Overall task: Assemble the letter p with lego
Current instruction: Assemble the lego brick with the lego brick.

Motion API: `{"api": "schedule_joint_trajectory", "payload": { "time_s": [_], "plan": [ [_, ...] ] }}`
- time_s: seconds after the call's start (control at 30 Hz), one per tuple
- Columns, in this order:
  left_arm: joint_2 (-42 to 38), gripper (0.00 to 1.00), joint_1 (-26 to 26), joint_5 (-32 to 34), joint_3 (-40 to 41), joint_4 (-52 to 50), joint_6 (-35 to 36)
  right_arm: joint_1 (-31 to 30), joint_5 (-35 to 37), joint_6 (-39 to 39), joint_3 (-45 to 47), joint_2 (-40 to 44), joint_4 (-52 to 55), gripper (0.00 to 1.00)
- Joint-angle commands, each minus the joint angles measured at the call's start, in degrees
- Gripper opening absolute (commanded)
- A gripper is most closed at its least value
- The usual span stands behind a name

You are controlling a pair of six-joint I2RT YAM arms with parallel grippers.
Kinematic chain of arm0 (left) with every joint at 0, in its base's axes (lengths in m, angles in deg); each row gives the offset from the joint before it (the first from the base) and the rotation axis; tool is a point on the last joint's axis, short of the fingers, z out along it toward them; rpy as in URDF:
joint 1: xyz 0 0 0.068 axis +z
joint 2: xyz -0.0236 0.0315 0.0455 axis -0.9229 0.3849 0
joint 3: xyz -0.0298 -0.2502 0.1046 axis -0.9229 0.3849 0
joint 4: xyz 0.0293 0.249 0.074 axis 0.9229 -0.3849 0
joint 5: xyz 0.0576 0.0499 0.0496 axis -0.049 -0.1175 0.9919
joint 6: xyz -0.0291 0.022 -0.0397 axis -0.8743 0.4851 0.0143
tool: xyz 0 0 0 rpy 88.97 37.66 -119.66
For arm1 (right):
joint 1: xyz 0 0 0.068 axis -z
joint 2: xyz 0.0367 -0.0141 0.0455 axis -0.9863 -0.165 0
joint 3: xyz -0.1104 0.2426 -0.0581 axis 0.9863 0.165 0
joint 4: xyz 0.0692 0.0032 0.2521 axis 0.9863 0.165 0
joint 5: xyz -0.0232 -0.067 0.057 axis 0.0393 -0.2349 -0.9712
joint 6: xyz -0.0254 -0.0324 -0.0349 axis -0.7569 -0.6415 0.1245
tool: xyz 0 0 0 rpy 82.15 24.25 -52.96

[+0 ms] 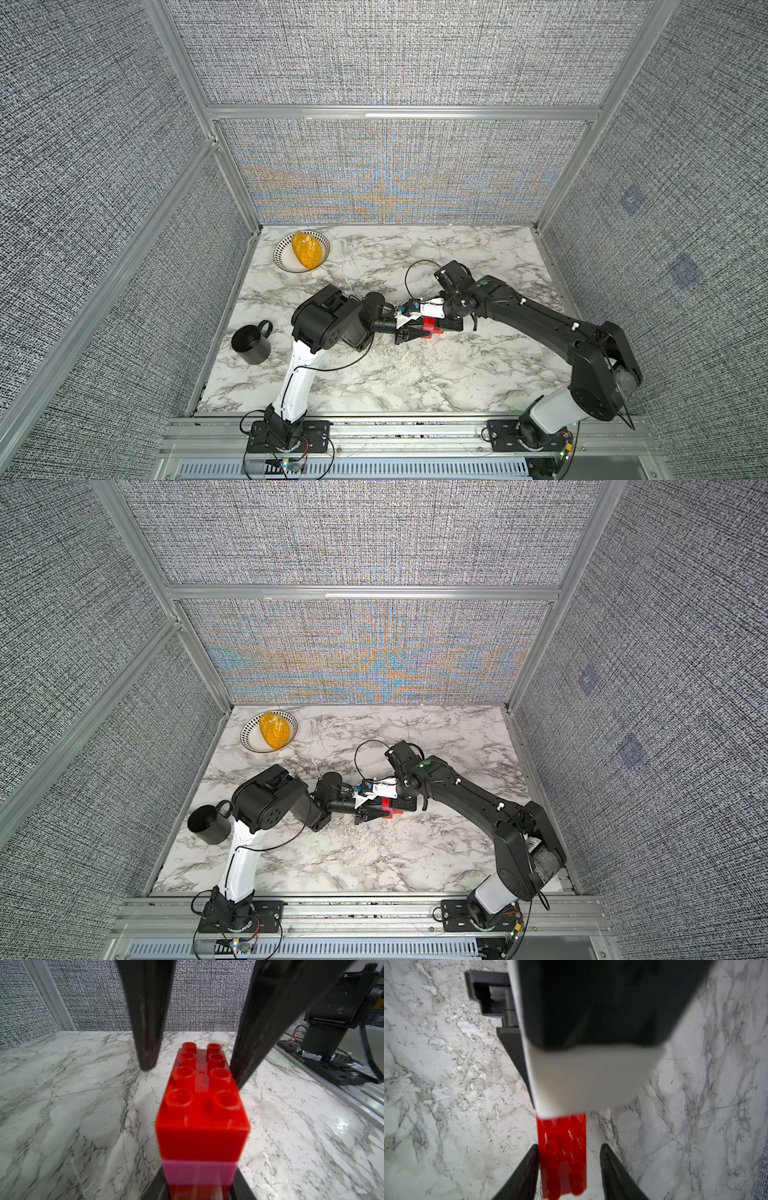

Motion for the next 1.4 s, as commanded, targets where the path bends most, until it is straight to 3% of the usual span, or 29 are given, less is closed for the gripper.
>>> {"api": "schedule_joint_trajectory", "payload": {
  "time_s": [0.0, 0.13, 0.43, 0.53, 0.6, 0.67, 0.87, 1.13, 1.23, 1.37],
  "plan": [
    [1.23, 0.0, 0.23, 5.18, 0.7, -16.0, 1.53, 0.69, -2.48, 1.72, -0.06, 2.48, -2.42, 0.61],
    [1.24, 0.0, 0.22, 5.05, 0.7, -15.62, 1.31, 1.85, -4.59, 2.25, 0.21, 6.12, -3.85, 0.74],
    [0.54, 0.0, 0.21, 4.78, 0.61, -15.03, 0.08, 3.27, -7.47, 3.24, 3.29, 15.71, -7.99, 0.74],
    [0.78, 0.0, 0.2, 4.91, 0.62, -14.83, -0.19, 3.36, -5.15, 7.04, 3.66, 15.31, -8.8, 0.66],
    [0.77, 0.0, 0.2, 4.96, 0.46, -14.7, -0.36, 3.36, -3.89, 10.9, 3.55, 15.25, -10.25, 0.38],
    [0.72, 0.0, 0.18, 4.87, 0.47, -14.68, -0.49, 3.36, -3.63, 14.69, 4.5, 15.77, -11.94, 0.26],
    [0.89, 0.0, 0.21, 4.59, 0.4, -14.66, -0.47, 2.84, -9.08, 23.09, 8.35, 14.82, -13.16, 0.25],
    [1.04, 0.0, 0.21, 4.61, 0.44, -14.84, -0.45, 1.57, -8.58, 27.14, 8.83, 10.4, -10.88, 0.24],
    [0.85, 0.0, 0.22, 4.54, 0.4, -14.99, -0.45, 0.27, -3.6, 34.06, 7.5, 9.62, -10.31, 0.27],
    [0.89, 0.0, 0.19, 4.77, 0.35, -15.44, -0.36, -4.78, 6.69, 49.63, 2.93, 8.7, -7.65, 0.31]
  ]
}}
